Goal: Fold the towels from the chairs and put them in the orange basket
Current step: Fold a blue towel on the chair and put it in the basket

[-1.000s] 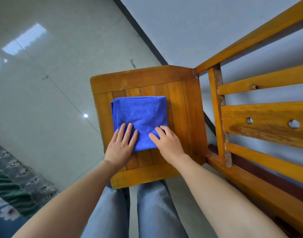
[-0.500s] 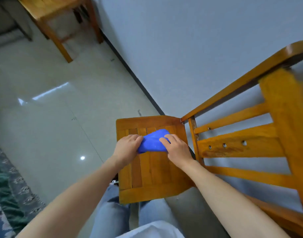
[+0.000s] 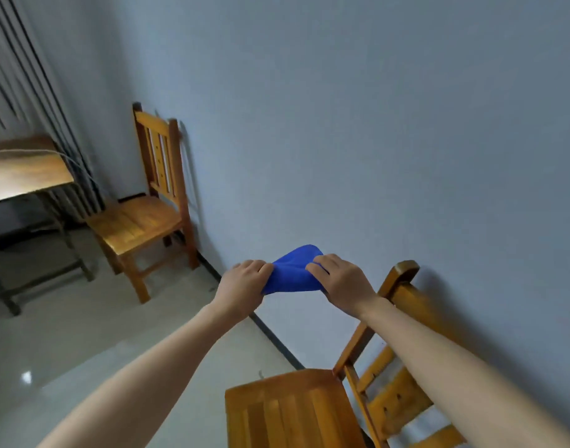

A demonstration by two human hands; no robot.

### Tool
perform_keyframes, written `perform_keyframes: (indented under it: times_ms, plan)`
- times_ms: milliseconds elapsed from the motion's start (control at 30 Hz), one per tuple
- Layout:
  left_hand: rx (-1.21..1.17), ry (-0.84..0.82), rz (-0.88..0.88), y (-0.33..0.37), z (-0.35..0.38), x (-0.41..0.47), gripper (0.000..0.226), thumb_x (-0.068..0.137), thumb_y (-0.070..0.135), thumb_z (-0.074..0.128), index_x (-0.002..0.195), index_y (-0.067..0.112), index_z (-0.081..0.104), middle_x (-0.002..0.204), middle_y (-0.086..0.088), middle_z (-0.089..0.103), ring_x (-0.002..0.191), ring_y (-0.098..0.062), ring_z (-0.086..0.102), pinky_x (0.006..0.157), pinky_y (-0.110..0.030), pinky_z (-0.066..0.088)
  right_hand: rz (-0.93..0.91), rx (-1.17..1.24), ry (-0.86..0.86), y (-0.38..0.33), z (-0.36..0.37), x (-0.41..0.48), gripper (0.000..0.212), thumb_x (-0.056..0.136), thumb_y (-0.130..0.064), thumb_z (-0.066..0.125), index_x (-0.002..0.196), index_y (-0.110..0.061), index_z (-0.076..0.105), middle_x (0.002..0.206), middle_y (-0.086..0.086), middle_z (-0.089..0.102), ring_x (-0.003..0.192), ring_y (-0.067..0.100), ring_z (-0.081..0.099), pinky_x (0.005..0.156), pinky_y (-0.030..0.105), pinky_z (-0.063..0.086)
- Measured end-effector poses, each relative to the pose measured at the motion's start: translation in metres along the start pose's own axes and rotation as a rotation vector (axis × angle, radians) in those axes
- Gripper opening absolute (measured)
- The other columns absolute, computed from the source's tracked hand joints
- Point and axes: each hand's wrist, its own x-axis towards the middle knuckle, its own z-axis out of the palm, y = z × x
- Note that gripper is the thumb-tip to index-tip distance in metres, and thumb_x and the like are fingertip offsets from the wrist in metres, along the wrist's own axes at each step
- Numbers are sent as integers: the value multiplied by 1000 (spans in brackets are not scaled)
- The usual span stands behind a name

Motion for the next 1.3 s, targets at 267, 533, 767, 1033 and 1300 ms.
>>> perform_keyframes:
  times_ms: [267,533,767,1033,1300]
  plan:
    - [78,234,261,39,-96,69,27,53,8,72,79,11,65,62,0,64,50,-24,59,43,-24,37,-53,-284,165,50,-103,27,62,51,2,81,102,-10,47,86,11,68,69,26,66,44,29,53]
    - [52,385,435,74,-125,95,34,49,1,74,79,14,64,63,3,65,50,-20,58,45,-22,32,-50,-502,180,58,-176,13,64,47,2,80,99,-10,46,85,10,69,66,25,66,43,27,52]
    - [71,440,475,78,-110,90,39,41,3,76,76,17,64,62,8,64,47,-16,57,40,-21,37,-60,-499,165,52,-176,1,58,52,-2,81,98,-10,46,83,10,68,66,23,65,46,27,54]
    - [168,387,219,64,-109,33,33,54,5,75,82,17,63,69,6,66,55,-17,61,45,-27,49,-212,-303,266,43,-139,16,55,57,-2,80,100,-10,46,84,10,68,66,24,66,46,29,54]
    - [331,362,-199,79,-125,-110,33,54,12,79,82,20,66,69,7,68,56,-12,64,48,-25,50,-514,109,362,-39,-109,39,55,55,-4,79,99,-12,46,82,10,68,62,24,65,44,26,52]
